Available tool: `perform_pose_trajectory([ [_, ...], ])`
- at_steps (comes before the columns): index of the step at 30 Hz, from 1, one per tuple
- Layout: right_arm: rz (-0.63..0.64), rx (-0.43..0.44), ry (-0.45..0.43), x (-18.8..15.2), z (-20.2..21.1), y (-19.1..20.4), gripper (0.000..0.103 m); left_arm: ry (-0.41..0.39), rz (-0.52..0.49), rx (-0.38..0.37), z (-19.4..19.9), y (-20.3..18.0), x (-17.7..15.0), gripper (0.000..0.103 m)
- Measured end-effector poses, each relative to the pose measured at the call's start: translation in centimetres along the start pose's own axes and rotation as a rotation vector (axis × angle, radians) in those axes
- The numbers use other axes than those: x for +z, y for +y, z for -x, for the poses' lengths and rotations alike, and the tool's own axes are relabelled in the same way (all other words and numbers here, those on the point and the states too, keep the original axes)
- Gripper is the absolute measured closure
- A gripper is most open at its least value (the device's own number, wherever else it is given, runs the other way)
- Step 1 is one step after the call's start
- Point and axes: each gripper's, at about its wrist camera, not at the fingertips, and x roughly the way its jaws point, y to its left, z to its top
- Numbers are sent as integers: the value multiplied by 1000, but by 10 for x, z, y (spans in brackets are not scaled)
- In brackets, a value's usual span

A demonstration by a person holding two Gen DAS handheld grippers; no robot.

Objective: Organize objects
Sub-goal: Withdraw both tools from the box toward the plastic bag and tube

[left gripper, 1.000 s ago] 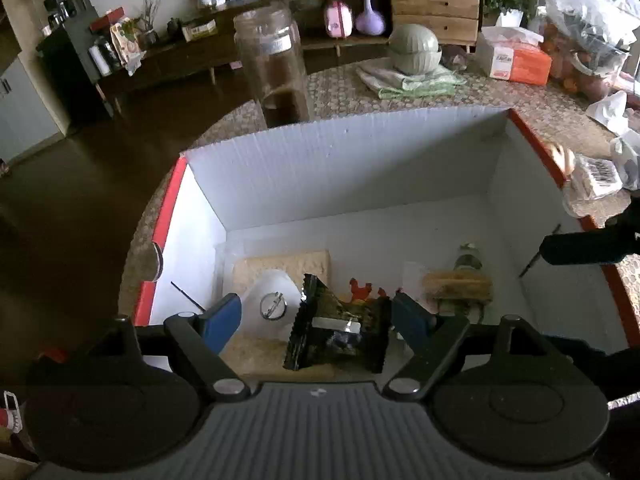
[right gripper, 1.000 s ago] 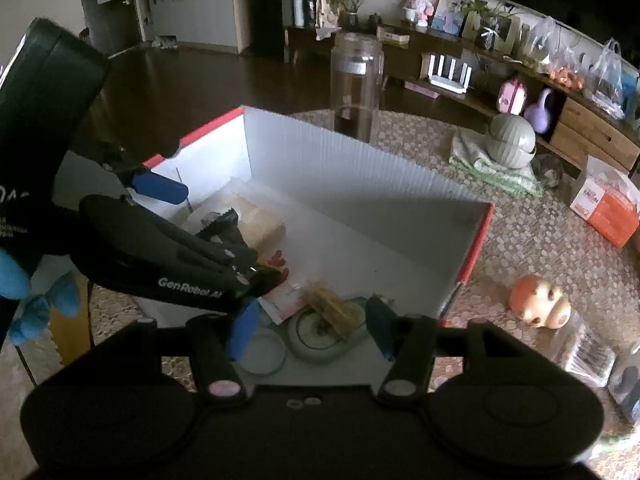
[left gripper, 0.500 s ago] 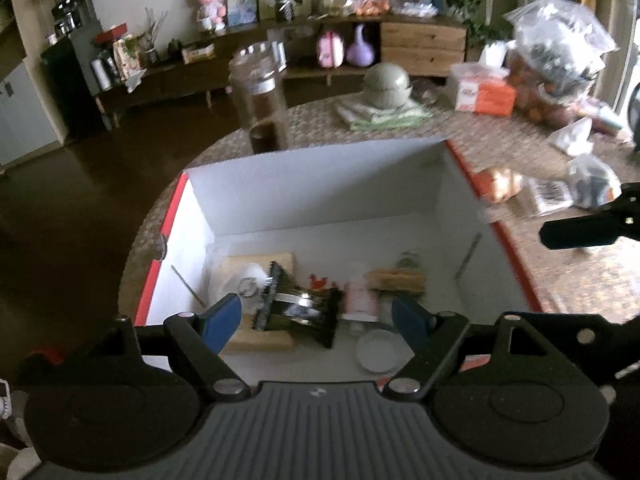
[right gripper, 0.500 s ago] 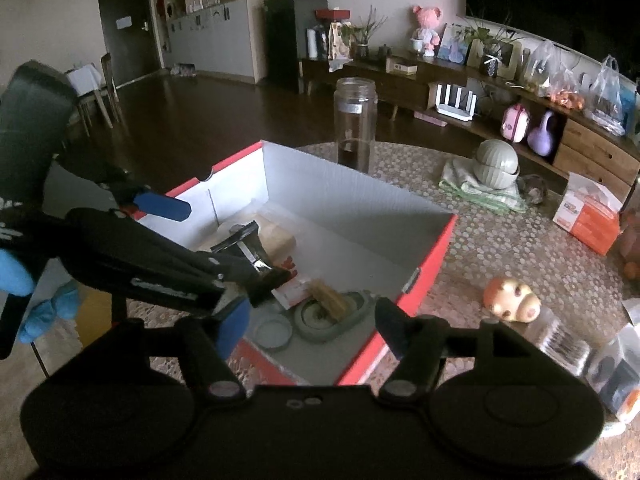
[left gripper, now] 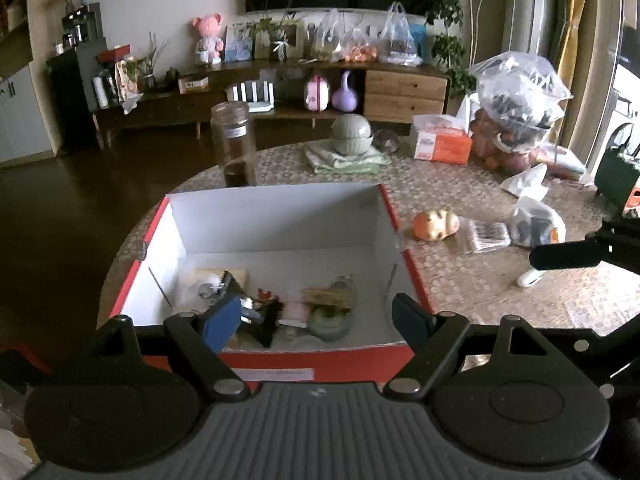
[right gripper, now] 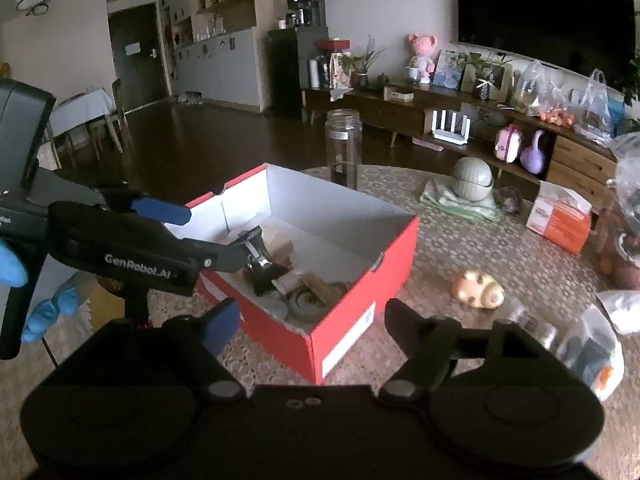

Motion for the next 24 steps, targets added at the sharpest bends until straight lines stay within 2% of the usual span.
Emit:
perform_pose_trajectory([
  [2,-4,-10,-3,-7,7,-5,21,-6,3,-13,2,-7,-3,21],
  [4,-12,-24,-7,-15,13,-10,19,-6,-2,-29,3,-16,-6,15],
  [8,-37,-57,-1,-34,24,-27,18,5,-9,-71,-1,-37,-12,13],
  [12,-76,-98,4,-51,35,-50,18,0,-7,-113,-7,-59,-18,3],
  [24,-170,-279,27,-98,73,-137,18,-15,-77,-226,-34,-136,-21,0],
])
